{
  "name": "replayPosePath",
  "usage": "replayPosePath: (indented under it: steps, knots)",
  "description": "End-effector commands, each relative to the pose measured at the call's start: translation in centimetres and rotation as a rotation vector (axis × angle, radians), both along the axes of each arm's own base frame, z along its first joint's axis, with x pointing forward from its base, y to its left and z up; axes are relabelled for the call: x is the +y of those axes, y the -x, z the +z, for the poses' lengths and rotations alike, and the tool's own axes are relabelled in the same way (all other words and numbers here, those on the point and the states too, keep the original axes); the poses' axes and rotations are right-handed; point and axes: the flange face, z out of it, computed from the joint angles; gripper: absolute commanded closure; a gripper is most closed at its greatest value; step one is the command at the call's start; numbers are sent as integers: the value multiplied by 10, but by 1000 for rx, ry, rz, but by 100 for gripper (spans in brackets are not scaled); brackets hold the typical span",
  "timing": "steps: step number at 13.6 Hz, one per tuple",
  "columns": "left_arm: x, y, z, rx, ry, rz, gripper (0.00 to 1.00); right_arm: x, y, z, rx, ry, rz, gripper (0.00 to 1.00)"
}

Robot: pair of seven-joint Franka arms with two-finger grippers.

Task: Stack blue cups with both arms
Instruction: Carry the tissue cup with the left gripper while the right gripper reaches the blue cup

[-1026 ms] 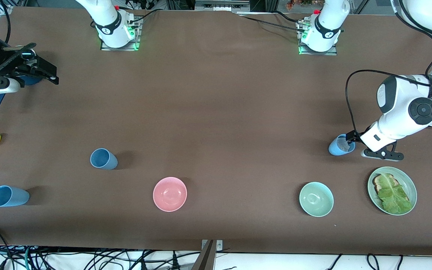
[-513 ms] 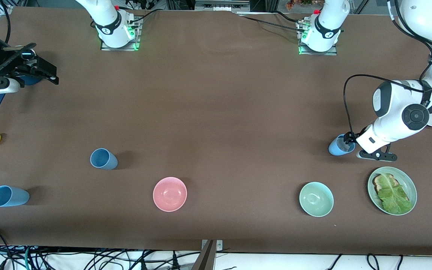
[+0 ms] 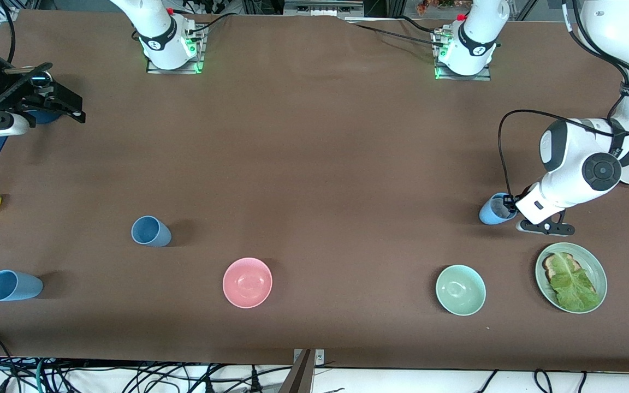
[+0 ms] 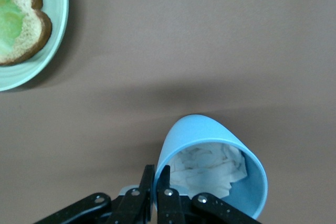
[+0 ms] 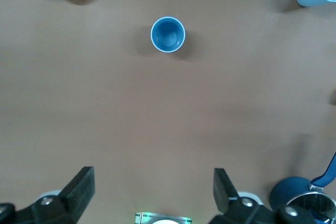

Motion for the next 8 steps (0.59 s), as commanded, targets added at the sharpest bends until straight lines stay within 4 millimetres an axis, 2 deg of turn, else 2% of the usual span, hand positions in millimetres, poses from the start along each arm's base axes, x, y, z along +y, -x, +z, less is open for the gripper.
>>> replayPosePath:
  steps: [1, 2, 3, 5, 7, 8]
  knots:
    - [-3, -1, 2, 0, 4, 4, 100, 0, 2, 2, -7, -10, -5, 0]
    - [-3, -2, 7, -6, 4, 3, 100, 0, 2, 2, -7, -10, -5, 0]
    - [-8, -6, 21, -17, 5, -7, 100, -1, 2, 2, -7, -10, -7, 0]
    - [-33, -13, 52, 0, 12, -40, 100, 0, 2, 0, -3, -10, -5, 0]
    - [-74, -23, 84, 10, 24, -37, 100, 0, 1, -3, -1, -10, -5, 0]
    - [-106, -23, 91, 15, 35, -30, 100, 0, 0, -3, -3, -10, -7, 0]
